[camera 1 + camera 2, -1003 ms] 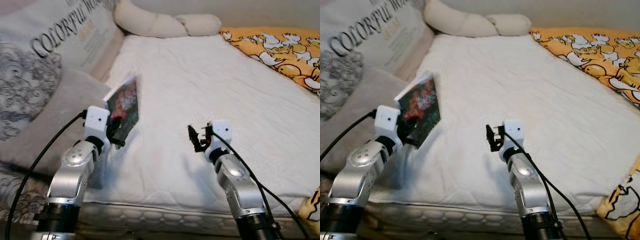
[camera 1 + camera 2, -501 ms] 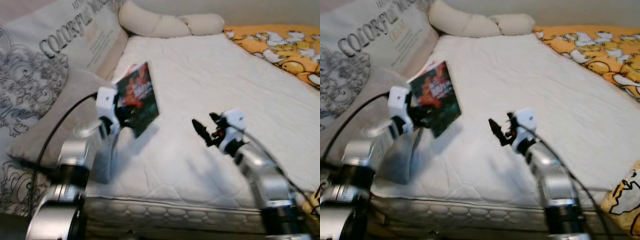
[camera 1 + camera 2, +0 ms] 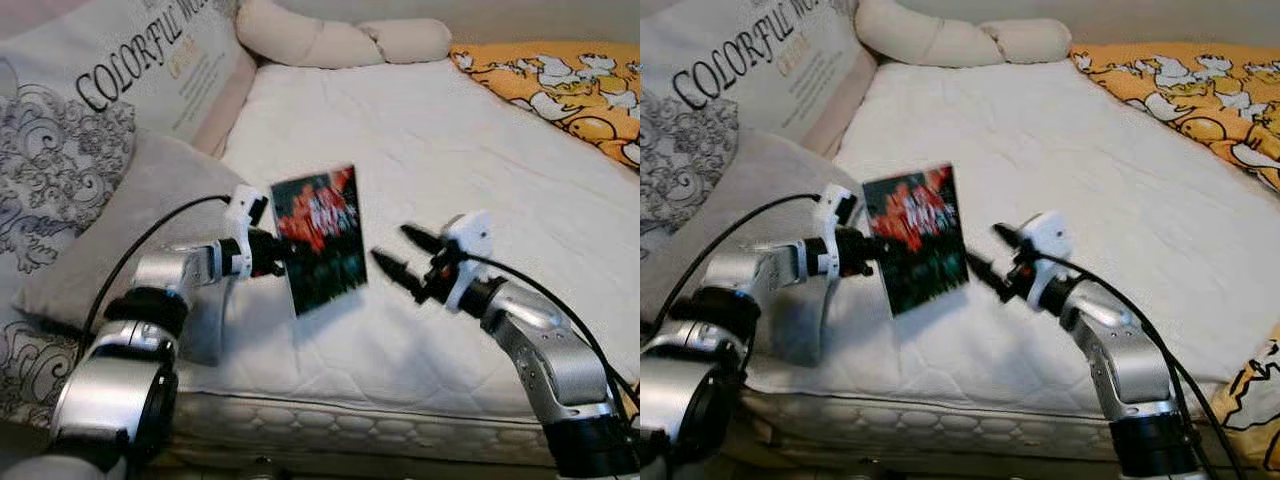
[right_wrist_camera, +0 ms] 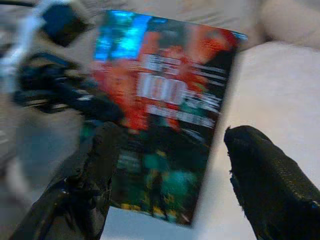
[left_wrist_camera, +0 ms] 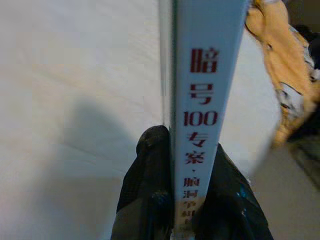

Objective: Clean up the room

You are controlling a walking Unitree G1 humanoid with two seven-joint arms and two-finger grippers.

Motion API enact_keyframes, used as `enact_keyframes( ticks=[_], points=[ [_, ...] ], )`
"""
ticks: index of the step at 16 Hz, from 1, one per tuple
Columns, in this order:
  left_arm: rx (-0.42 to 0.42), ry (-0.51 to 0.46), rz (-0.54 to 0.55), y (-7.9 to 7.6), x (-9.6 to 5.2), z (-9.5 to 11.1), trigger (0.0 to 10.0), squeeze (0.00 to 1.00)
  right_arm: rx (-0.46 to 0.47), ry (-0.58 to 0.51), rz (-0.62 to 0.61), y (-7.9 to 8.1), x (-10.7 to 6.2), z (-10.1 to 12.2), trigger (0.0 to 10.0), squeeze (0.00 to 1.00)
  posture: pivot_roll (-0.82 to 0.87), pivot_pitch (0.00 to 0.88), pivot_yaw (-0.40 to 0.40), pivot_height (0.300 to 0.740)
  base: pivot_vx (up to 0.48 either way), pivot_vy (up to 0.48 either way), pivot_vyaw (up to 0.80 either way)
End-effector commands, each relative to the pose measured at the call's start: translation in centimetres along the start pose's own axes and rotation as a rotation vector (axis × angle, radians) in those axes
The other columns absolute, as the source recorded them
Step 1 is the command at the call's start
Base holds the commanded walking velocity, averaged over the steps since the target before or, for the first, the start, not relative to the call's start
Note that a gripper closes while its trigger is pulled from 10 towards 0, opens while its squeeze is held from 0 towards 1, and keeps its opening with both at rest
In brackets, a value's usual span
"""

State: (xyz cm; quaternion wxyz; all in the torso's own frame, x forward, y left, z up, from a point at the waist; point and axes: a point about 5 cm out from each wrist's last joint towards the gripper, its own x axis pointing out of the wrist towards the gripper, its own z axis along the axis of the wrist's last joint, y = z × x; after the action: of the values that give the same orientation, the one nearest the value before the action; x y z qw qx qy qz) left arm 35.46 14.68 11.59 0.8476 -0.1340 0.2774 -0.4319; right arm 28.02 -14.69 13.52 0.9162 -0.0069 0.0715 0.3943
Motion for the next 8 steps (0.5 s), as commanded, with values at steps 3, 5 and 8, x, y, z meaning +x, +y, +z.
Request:
enact_keyframes(
  ticks=[3, 5, 8],
  points=[
    [-0.028, 0.058, -0.066, -0.2, 0.0, 1.0, 10.0, 0.0, 0.077, 0.086, 0.145, 1.6, -1.2, -0.7, 10.0, 0.0, -0.13, 0.0, 0.078, 0.74, 0.0, 0.0, 0.0],
    [-0.005, 0.099, -0.066, -0.4, 0.4, 1.0, 10.0, 0.0, 0.095, 0.107, 0.153, 2.1, -2.0, -0.9, 10.0, 0.0, -0.14, 0.034, 0.086, 0.74, 0.0, 0.0, 0.0],
    [0.046, 0.17, -0.026, -0.4, 1.1, 0.5, 10.0, 0.0, 0.097, 0.143, 0.121, 2.7, -3.3, -1.4, 10.0, 0.0, -0.17, 0.081, 0.108, 0.74, 0.0, 0.0, 0.0]
  ],
)
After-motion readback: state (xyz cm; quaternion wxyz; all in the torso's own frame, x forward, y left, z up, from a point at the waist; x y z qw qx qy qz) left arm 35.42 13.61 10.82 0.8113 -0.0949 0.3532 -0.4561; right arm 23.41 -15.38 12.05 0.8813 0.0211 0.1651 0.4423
